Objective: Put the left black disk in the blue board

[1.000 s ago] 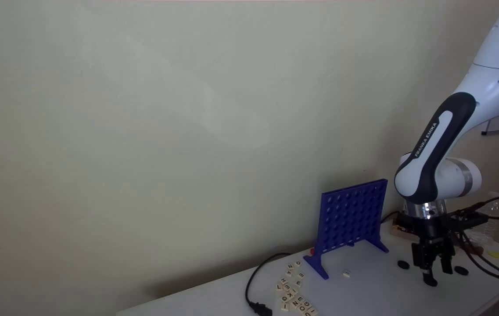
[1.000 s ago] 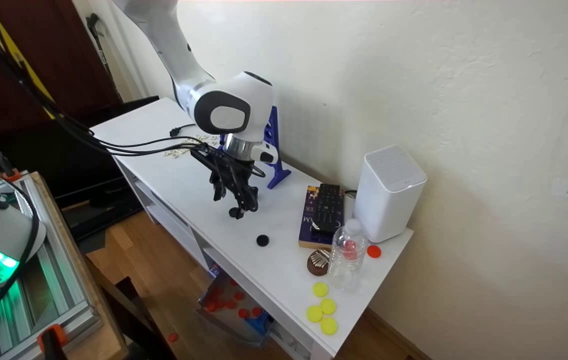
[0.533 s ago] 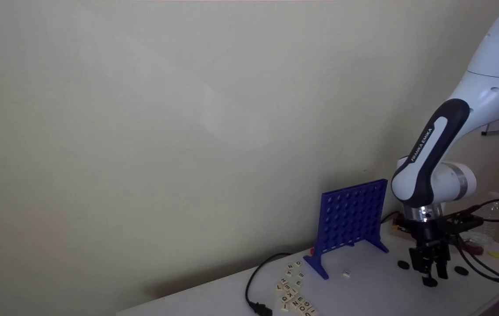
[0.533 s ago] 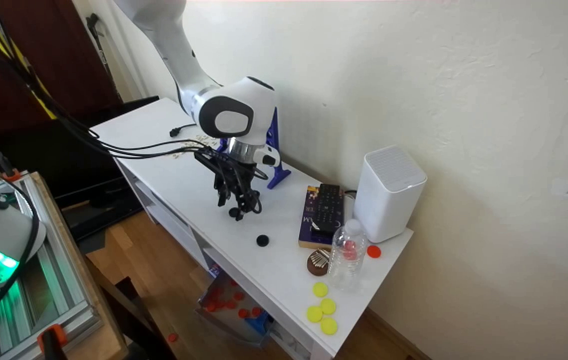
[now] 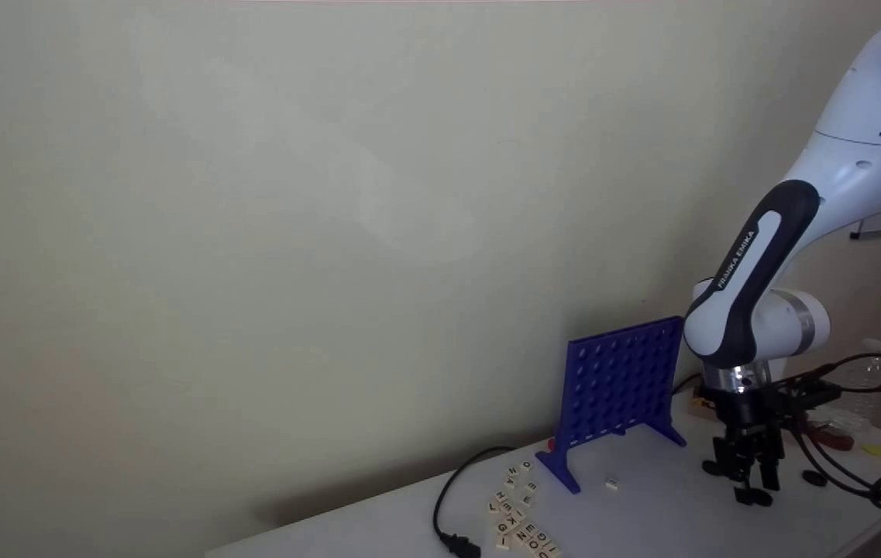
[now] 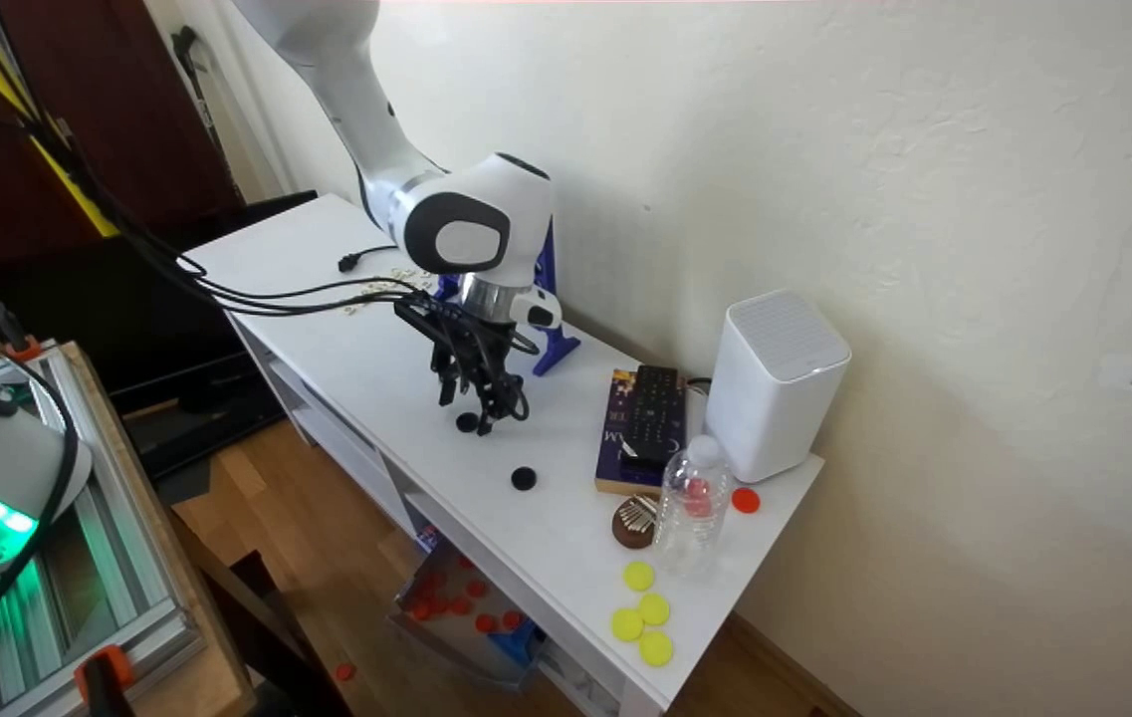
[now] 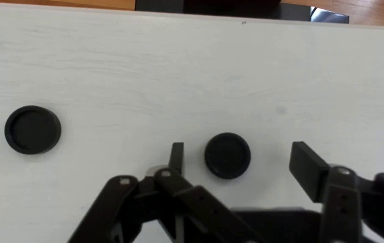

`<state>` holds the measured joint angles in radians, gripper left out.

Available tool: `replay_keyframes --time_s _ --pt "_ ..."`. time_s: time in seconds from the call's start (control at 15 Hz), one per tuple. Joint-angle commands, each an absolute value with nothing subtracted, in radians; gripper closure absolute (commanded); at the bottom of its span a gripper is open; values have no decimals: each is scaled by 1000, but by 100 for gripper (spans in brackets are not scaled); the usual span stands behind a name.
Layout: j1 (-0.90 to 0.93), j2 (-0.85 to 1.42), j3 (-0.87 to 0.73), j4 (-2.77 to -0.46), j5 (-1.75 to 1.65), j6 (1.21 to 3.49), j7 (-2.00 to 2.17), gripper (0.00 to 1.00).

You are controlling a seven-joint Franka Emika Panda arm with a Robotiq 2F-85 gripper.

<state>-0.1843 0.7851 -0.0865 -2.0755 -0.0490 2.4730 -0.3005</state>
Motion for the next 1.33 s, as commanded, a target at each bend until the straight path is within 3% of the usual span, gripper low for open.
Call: replay_keyframes --time_s 0.0,0.4,0.73,1.27 --pt "-181 809 -82 -2049 -70 2478 -273 49" --pt "-177 810 -89 -2036 -76 2470 -265 89" --pt "-179 801 -88 -2044 -80 2468 -265 91" --pt "-192 626 -107 -2247 -109 2589 -292 91"
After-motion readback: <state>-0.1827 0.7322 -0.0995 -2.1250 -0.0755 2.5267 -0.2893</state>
